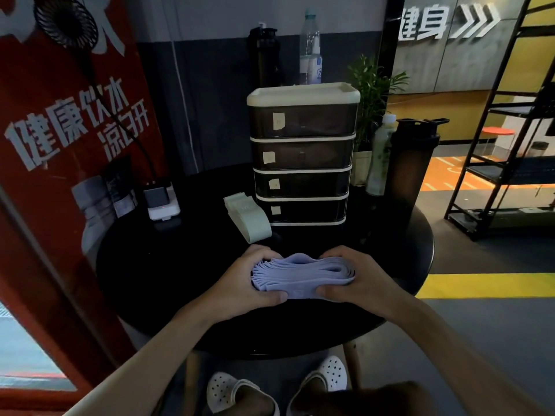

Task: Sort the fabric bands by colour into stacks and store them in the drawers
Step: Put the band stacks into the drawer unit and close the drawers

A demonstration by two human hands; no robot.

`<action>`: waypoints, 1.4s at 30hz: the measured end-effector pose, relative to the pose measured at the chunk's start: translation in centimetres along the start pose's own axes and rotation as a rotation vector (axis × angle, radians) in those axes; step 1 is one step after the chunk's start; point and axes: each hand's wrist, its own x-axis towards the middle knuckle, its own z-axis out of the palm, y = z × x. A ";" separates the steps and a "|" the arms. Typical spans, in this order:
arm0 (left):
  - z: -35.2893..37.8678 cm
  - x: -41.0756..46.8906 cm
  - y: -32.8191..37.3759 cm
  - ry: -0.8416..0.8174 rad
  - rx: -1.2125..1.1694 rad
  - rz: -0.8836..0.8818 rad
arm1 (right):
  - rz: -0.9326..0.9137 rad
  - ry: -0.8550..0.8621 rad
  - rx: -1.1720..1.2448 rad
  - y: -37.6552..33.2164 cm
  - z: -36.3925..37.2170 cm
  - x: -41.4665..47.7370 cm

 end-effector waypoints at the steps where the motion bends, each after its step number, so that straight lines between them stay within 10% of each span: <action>1: 0.0 -0.1 0.0 0.007 0.005 0.004 | -0.005 0.007 0.006 0.1 -0.1 -0.1; 42: 0.2 -0.5 0.4 0.216 -0.100 -0.079 | 0.072 0.150 0.144 -0.1 0.2 -1.5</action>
